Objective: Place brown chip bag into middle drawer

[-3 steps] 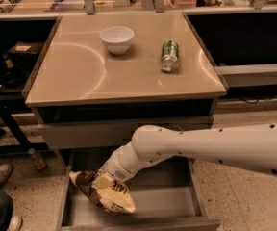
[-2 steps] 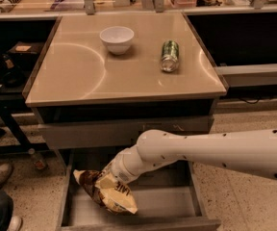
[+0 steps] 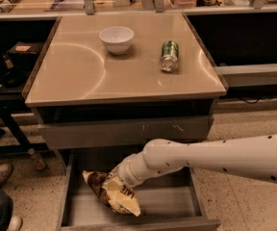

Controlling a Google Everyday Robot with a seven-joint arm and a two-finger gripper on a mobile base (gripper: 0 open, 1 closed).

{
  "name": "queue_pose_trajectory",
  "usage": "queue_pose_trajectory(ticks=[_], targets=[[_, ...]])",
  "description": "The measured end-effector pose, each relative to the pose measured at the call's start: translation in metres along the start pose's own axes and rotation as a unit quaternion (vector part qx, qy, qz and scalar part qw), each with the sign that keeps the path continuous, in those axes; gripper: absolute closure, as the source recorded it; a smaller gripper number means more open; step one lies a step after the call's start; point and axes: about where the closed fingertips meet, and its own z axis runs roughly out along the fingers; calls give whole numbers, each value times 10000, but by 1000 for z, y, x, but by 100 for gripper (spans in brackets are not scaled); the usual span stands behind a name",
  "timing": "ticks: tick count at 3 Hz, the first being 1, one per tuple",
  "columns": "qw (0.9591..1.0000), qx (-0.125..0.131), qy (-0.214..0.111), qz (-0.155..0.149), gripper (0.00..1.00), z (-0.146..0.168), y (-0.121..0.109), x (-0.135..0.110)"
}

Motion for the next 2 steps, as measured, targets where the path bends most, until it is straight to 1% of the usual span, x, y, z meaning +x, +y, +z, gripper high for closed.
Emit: queue_pose_trajectory(ticks=[1, 2], targets=[[9999, 80, -91, 71, 100, 7, -13, 19], [9996, 109, -216, 144, 100, 18, -22, 37]])
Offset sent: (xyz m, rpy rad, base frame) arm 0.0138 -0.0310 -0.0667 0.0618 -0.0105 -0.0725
